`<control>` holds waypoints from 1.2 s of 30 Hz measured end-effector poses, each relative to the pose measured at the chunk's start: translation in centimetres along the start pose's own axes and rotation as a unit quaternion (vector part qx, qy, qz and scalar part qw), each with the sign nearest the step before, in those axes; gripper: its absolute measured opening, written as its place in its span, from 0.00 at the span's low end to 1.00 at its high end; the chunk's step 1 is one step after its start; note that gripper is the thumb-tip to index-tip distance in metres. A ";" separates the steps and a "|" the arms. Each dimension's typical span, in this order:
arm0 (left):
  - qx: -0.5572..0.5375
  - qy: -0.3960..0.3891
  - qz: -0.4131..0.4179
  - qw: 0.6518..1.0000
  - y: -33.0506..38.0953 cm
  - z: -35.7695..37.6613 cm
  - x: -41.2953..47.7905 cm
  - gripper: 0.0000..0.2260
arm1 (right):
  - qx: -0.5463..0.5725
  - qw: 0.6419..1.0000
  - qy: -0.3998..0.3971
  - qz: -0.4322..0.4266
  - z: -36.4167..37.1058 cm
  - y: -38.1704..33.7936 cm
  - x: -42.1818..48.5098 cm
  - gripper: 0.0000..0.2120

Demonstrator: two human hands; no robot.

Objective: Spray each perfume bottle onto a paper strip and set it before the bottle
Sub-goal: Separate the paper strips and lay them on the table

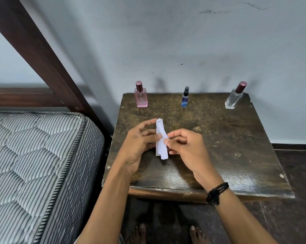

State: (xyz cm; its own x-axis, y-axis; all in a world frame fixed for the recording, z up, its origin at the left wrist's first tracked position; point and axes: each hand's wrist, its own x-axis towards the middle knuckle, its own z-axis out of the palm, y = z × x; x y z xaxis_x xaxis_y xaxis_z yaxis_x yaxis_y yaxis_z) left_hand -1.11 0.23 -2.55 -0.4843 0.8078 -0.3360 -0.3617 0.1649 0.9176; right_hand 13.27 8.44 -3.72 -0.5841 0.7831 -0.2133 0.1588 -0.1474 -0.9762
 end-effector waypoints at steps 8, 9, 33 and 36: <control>0.054 0.007 0.020 0.998 0.1 0.6 -0.2 0.18 | -0.026 0.999 -0.022 0.018 -0.1 -0.5 -0.2 0.05; 0.064 0.011 0.023 0.998 0.0 0.6 -0.1 0.18 | -0.022 0.999 -0.022 0.013 -0.1 -0.5 -0.2 0.05; 0.180 0.002 0.046 0.983 -0.3 0.6 0.2 0.07 | -0.024 0.999 0.016 -0.044 -0.6 -0.6 -0.1 0.16; 0.199 -0.002 0.052 0.979 -0.6 0.4 0.4 0.07 | -0.121 0.990 0.006 -0.075 -0.3 -0.1 -0.1 0.22</control>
State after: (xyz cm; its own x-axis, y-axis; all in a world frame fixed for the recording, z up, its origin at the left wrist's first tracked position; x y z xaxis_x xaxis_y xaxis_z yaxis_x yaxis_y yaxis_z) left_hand -0.79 0.66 -3.19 -0.4978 0.8342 -0.2372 0.0286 0.2892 0.9569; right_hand 13.56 8.60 -3.56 -0.6062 0.7927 -0.0639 0.2572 0.1193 -0.9590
